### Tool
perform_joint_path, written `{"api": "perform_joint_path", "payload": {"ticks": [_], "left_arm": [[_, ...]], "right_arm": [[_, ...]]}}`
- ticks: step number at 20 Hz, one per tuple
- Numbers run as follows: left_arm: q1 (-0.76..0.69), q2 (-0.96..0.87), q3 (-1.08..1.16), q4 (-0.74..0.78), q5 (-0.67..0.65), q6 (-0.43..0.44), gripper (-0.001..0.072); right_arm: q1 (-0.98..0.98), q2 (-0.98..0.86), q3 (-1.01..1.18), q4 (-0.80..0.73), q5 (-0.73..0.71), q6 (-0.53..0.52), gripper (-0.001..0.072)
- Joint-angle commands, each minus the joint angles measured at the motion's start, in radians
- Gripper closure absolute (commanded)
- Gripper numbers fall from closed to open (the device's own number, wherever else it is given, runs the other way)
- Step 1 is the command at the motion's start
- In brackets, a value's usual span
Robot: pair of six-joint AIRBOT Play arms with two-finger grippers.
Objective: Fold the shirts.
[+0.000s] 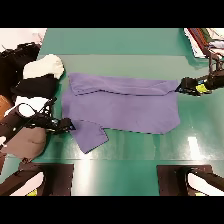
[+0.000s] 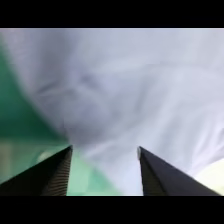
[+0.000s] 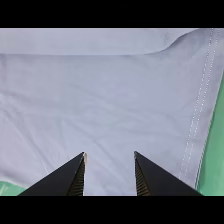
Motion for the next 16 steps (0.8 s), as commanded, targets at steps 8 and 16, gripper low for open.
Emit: {"api": "perform_joint_path", "payload": {"ticks": [8, 16], "left_arm": [[0.0, 0.059, -0.004, -0.106, 0.053, 0.071, 0.0684], [0.0, 0.068, 0.0, -0.107, 0.039, 0.07, 0.0684]], "right_arm": [[-0.177, 0.058, -0.137, -0.084, 0.191, 0.001, 0.0314], [-0.249, 0.083, -0.665, 0.214, -0.105, -0.021, 0.0236]]}}
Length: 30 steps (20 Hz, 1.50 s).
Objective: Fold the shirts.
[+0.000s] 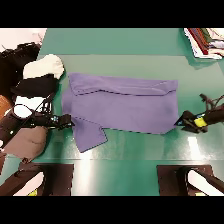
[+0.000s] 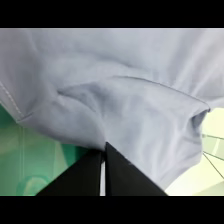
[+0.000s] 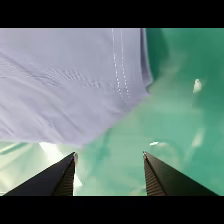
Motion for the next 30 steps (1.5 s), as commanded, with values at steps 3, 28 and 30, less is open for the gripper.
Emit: {"api": "perform_joint_path", "payload": {"ticks": [3, 28, 30], "left_arm": [[0.0, 0.003, 0.002, -0.001, -0.005, 0.002, 0.0684], [0.0, 0.008, 0.393, 0.105, -0.08, -0.018, 0.0685], [0.0, -0.158, 0.454, 0.104, -0.033, 0.019, 0.0684]], "right_arm": [[0.103, 0.003, -0.179, 0.139, -0.237, -0.014, 0.0272], [0.233, -0.016, 0.359, -0.132, 0.001, 0.047, 0.0701], [0.251, -0.171, 0.455, -0.131, -0.008, 0.047, 0.0699]]}}
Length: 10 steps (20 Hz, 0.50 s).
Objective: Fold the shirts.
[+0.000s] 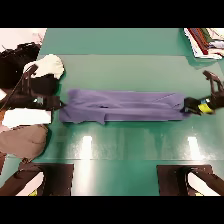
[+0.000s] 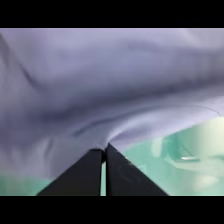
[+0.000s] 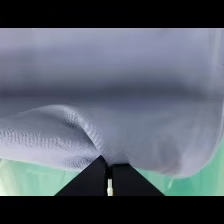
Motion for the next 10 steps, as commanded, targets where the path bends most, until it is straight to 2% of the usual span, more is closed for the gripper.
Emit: {"api": "perform_joint_path", "payload": {"ticks": [1, 3, 4, 5, 6, 7, 8, 9, 10], "left_arm": [[0.001, -0.261, 0.112, 0.002, 0.116, 0.064, 0.0684], [0.001, -0.396, 0.168, 0.001, 0.145, 0.067, 0.0683], [0.001, -0.45, 0.195, 0.001, 0.153, 0.066, 0.0681], [0.001, -0.488, 0.22, 0.0, 0.153, 0.064, 0.0635], [0.001, -0.508, 0.241, 0.0, 0.15, 0.059, 0.0346], [0.001, -0.512, 0.259, 0.0, 0.147, 0.05, 0.0122], [0.001, -0.511, 0.288, 0.002, 0.118, 0.053, 0.0194], [0.003, -0.509, 0.317, 0.008, 0.08, 0.063, 0.0226], [0.002, -0.501, 0.343, 0.01, 0.045, 0.071, 0.0226]], "right_arm": [[0.029, -0.253, 0.169, 0.0, -0.056, -0.003, 0.0699], [0.027, -0.372, 0.255, 0.025, -0.069, -0.004, 0.0696], [0.018, -0.417, 0.294, 0.048, -0.081, -0.026, 0.0605], [0.002, -0.457, 0.336, 0.098, -0.083, -0.042, 0.0366], [-0.019, -0.491, 0.377, 0.166, -0.079, -0.08, 0.0309], [-0.043, -0.512, 0.411, 0.221, -0.061, -0.118, 0.0303], [-0.073, -0.519, 0.436, 0.246, -0.032, -0.146, 0.0303], [-0.1, -0.514, 0.443, 0.238, -0.006, -0.165, 0.0303], [-0.128, -0.503, 0.437, 0.232, 0.013, -0.186, 0.0303]]}}
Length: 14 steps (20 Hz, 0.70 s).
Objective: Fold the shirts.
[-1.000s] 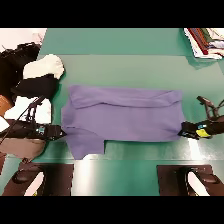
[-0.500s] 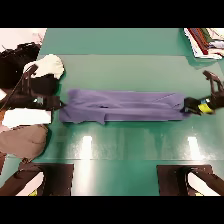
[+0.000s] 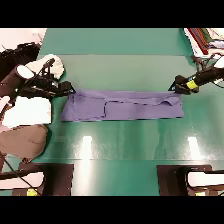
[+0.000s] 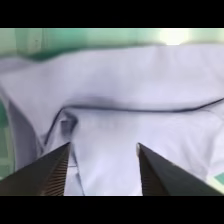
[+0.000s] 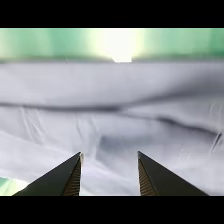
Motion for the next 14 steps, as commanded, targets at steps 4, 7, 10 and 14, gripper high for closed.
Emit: {"api": "perform_joint_path", "payload": {"ticks": [4, 7, 10, 14], "left_arm": [[-0.001, 0.023, 0.103, -0.013, -0.071, 0.01, 0.0485], [-0.029, 0.031, 0.102, -0.047, -0.072, 0.012, 0.0684], [-0.122, 0.031, 0.102, -0.048, -0.053, -0.001, 0.0684], [-0.262, 0.027, 0.102, -0.049, 0.04, -0.052, 0.0684]], "right_arm": [[-0.226, 0.051, -0.114, 0.065, 0.058, -0.156, 0.0175], [-0.343, 0.042, -0.231, 0.106, 0.054, -0.22, 0.0105], [-0.406, -0.019, -0.303, 0.207, 0.035, -0.29, 0.011], [-0.372, -0.121, -0.294, 0.264, 0.029, -0.32, 0.0117]]}}
